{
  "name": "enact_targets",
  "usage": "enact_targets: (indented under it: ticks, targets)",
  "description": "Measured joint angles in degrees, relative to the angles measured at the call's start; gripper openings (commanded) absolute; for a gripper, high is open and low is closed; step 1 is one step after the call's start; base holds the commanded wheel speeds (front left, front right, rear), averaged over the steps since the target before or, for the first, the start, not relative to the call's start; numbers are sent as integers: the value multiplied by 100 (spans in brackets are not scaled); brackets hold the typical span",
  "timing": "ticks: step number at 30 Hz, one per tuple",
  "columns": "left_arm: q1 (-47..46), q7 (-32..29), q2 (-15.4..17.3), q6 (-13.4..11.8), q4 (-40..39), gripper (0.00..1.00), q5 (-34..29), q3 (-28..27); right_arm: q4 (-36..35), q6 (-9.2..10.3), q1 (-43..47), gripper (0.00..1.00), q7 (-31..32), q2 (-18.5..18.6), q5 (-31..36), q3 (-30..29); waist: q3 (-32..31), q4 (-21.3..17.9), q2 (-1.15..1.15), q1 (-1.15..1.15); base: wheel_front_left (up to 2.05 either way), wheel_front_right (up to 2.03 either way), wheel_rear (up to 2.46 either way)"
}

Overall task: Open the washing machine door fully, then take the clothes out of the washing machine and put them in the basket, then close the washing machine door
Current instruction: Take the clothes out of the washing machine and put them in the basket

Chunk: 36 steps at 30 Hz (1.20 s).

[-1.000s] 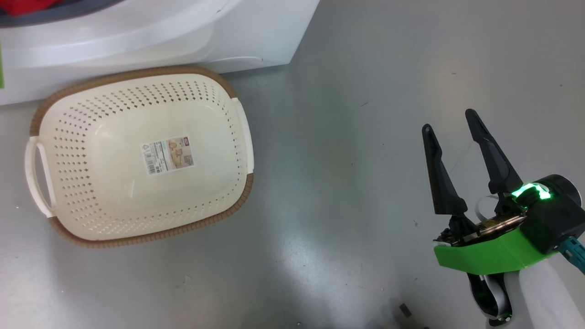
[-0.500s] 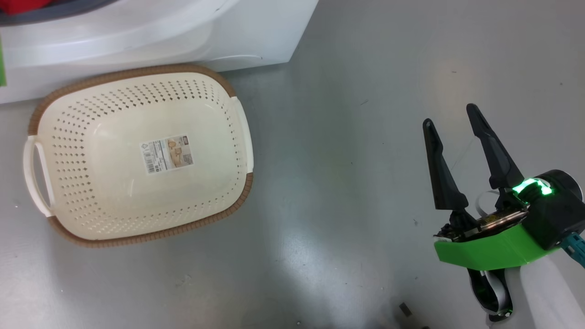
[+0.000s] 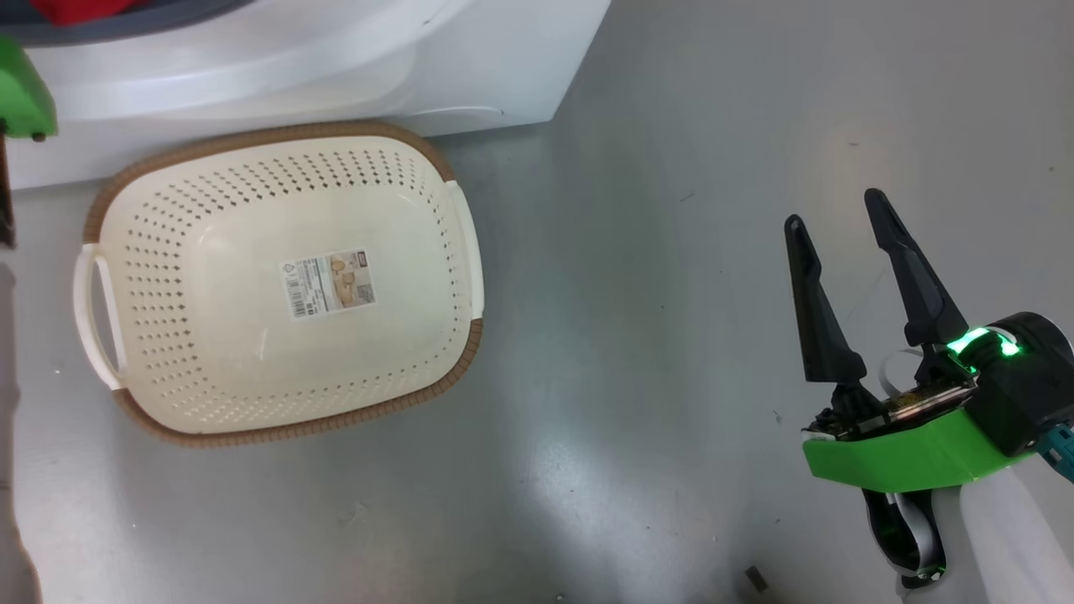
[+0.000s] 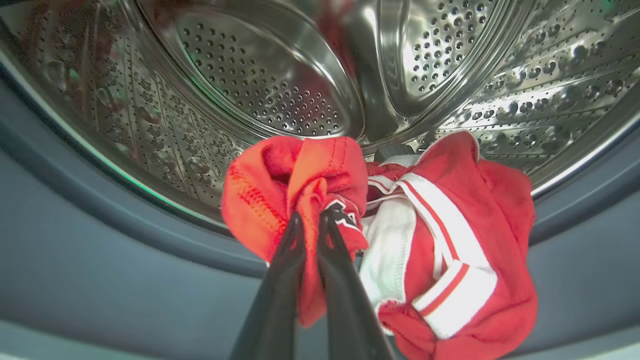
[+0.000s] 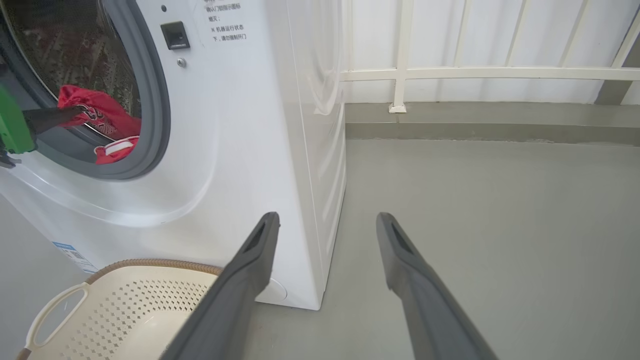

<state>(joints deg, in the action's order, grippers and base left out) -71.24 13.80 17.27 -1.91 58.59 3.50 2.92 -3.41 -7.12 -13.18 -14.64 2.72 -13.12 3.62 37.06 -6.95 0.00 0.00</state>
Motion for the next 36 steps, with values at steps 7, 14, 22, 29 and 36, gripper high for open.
enact_targets:
  ticks: [7, 14, 22, 29, 36]
  targets:
    - [875, 52, -79, 48, -1464, 0, 465, -399, 11, 0, 1, 100, 0, 1, 0, -43, -92, 87, 0, 0, 0, 0, 0]
    - [1761, 66, -297, 192, -2601, 0, 731, -599, 25, 0, 1, 100, 0, 2, 0, -62, -179, 173, 0, 0, 0, 0, 0]
    - [2698, 69, -570, 245, -3562, 0, 777, -730, 68, 0, 1, 100, 0, 7, -5, -76, -436, 245, 0, 0, 0, 0, 0]
    - [3271, 75, -743, 360, -4018, 0, 722, -705, 123, 0, 24, 100, 0, 8, -46, -82, -693, 288, 0, 0, 0, 0, 0]
    - [3944, 75, -988, 448, -4609, 0, 601, -689, 155, 0, 60, 100, 0, 9, -46, -92, -970, 335, 0, 0, 0, 0, 0]
